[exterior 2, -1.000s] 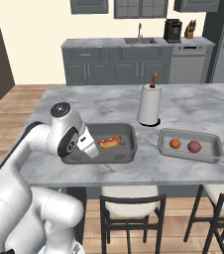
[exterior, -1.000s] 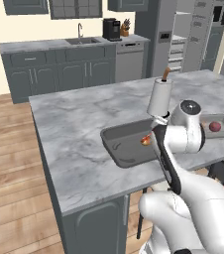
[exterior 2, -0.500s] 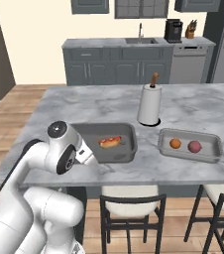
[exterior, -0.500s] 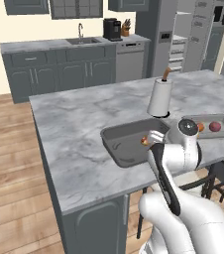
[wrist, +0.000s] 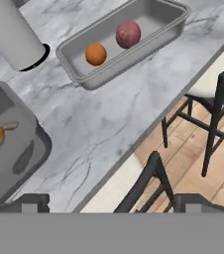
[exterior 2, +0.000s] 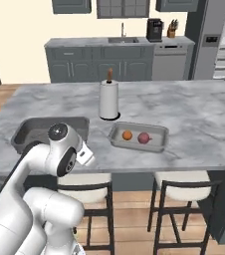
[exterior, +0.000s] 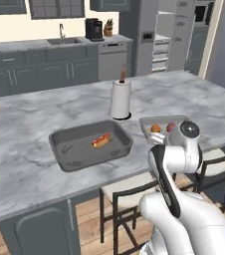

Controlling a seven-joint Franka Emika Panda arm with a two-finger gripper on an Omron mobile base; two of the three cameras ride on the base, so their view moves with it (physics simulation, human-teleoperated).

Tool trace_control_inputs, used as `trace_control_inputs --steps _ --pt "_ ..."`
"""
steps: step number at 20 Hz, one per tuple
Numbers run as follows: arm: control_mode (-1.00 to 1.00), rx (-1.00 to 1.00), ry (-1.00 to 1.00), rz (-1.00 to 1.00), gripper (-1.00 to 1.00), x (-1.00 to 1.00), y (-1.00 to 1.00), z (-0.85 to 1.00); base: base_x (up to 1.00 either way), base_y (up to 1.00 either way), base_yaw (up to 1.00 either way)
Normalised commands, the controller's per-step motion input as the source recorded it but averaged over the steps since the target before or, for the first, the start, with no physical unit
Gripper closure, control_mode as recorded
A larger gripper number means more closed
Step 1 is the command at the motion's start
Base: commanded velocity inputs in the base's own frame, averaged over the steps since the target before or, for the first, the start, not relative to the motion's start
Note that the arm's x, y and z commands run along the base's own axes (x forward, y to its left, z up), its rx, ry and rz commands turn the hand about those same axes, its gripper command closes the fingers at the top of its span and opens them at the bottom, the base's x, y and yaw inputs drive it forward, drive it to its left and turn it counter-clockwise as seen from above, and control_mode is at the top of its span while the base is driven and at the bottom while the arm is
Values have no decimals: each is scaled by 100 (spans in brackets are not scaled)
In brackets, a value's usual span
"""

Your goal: Place the cold items (onion and tangerine) from the fridge in one tupperware on the dining counter. Place the warm items (hot dog and kebab skewer) in the stove area in another tupperware.

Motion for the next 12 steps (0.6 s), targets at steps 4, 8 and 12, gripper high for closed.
trace_control_inputs --steps 4,8,12 --pt "100 0 0 0 -100 0 0 0 34 -100 -19" --pt "100 0 0 0 -100 0 0 0 33 -100 -5" --pt "100 0 0 0 -100 0 0 0 23 -100 0"
